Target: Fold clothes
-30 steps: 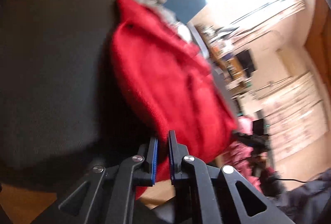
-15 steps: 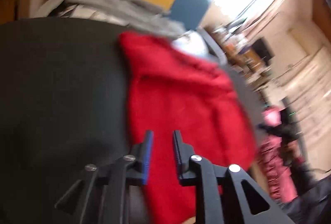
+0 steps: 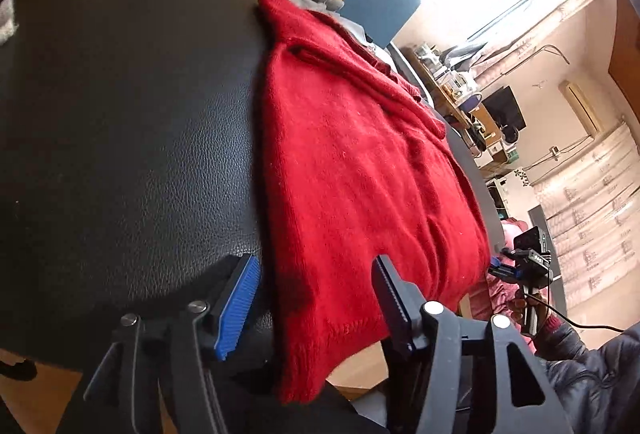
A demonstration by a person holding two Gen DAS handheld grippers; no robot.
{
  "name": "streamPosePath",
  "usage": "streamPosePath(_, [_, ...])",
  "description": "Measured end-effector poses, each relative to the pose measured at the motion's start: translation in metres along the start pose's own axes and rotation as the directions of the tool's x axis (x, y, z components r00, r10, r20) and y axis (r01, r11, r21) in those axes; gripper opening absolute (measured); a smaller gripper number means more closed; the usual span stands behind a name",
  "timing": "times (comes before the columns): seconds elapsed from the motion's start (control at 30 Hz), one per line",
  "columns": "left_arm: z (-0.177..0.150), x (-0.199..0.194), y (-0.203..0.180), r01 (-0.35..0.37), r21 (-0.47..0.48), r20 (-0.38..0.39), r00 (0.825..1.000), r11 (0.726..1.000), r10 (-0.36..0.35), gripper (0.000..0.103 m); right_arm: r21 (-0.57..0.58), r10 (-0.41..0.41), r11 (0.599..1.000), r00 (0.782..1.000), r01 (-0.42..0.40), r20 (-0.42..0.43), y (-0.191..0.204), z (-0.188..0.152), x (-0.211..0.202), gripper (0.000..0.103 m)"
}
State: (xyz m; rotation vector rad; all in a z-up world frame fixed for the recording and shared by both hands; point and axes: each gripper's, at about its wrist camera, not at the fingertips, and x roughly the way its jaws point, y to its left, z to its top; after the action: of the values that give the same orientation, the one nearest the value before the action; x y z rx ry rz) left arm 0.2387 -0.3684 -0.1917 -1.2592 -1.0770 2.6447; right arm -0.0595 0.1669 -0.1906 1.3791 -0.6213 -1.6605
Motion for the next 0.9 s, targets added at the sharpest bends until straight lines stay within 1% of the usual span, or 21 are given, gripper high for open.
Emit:
streamPosePath(0.03, [-0.002,0.000,-0.003,-0.011,0.015,0.001,1.000,1.000,0.011,0.060,0.006,0.012,1.000,1.000,-0.012,-0.016,-0.001,-0.003,0.007,0.036])
streamPosePath(0.07, [-0.005,0.000,-0.006,-0.017,0.031,-0.002,1.000,0.999,0.017,0.061,0.009,0.025,1.000,0.999,-0.025,-0.037,-0.003,-0.006,0.015,0.030])
streamPosePath(0.1, [-0.007,0.002,-0.010,-0.023,0.052,-0.007,1.000,0.998,0.023,0.062,0.007,0.034,0.999,0.998,-0.033,-0.050,-0.004,-0.008,0.022,0.018])
streamPosePath(0.13, [-0.009,0.004,-0.013,-0.029,0.074,-0.011,0.999,0.997,0.030,0.064,0.004,0.040,0.999,0.998,-0.040,-0.054,-0.004,-0.010,0.026,0.014])
streamPosePath(0.23, [-0.008,0.005,-0.018,-0.053,0.107,-0.016,0.998,0.993,0.055,0.067,-0.003,0.065,0.998,0.997,-0.065,-0.049,-0.001,-0.012,0.038,0.014])
streamPosePath(0.3, [-0.010,0.003,-0.019,-0.081,0.140,-0.026,0.996,0.987,0.085,0.067,-0.025,0.054,0.998,0.996,-0.056,-0.073,0.002,-0.011,0.045,0.014])
streamPosePath(0.33, [-0.011,0.006,-0.026,-0.117,0.175,-0.033,0.992,0.978,0.124,0.063,-0.032,0.051,0.998,0.996,-0.053,-0.079,0.001,-0.011,0.044,0.014])
streamPosePath(0.37, [-0.011,0.007,-0.029,-0.138,0.197,-0.034,0.988,0.971,0.147,0.041,-0.038,0.048,0.998,0.995,-0.051,-0.084,0.001,-0.012,0.043,0.014])
streamPosePath(0.4, [-0.013,0.009,-0.032,-0.144,0.203,-0.041,0.987,0.969,0.156,0.019,-0.054,0.037,0.998,0.996,-0.042,-0.086,0.002,-0.012,0.043,0.014])
streamPosePath(0.43, [-0.014,0.011,-0.034,-0.150,0.208,-0.049,0.985,0.967,0.163,0.007,-0.072,0.026,0.997,0.996,-0.033,-0.088,0.004,-0.013,0.044,0.014])
streamPosePath(0.47, [-0.016,0.013,-0.036,-0.155,0.213,-0.056,0.984,0.965,0.171,0.006,-0.089,0.015,0.996,0.996,-0.023,-0.090,0.006,-0.013,0.044,0.014])
streamPosePath(0.5, [-0.017,0.015,-0.039,-0.160,0.218,-0.064,0.982,0.963,0.178,0.006,-0.107,-0.013,0.994,0.995,0.003,-0.096,0.009,-0.014,0.044,0.014])
streamPosePath(0.57, [-0.010,0.010,-0.037,-0.069,0.147,-0.057,0.995,0.987,0.078,0.006,-0.144,-0.073,0.988,0.991,0.057,-0.108,0.016,-0.014,0.042,0.012])
streamPosePath(0.63, [-0.003,0.005,-0.034,0.029,0.074,-0.042,0.999,0.997,-0.025,0.006,-0.143,-0.041,0.989,0.994,0.026,-0.099,0.024,-0.011,0.043,0.013])
streamPosePath(0.67, [0.000,0.002,-0.033,0.078,0.038,-0.032,0.997,0.996,-0.077,0.006,-0.142,-0.023,0.990,0.995,0.010,-0.095,0.028,-0.009,0.044,0.012])
streamPosePath(0.73, [0.009,-0.003,-0.032,0.178,-0.019,-0.012,0.984,0.984,-0.178,0.006,-0.140,0.012,0.990,0.996,-0.024,-0.086,0.036,-0.005,0.045,0.012])
streamPosePath(0.8, [0.023,-0.004,-0.037,0.243,-0.034,0.016,0.970,0.969,-0.243,0.006,-0.139,0.047,0.989,0.996,-0.057,-0.076,0.044,-0.002,0.046,0.012])
streamPosePath(0.9, [0.048,-0.011,-0.041,0.350,-0.057,0.073,0.935,0.935,-0.346,0.006,-0.137,0.100,0.985,0.993,-0.108,-0.062,0.056,0.004,0.047,0.012])
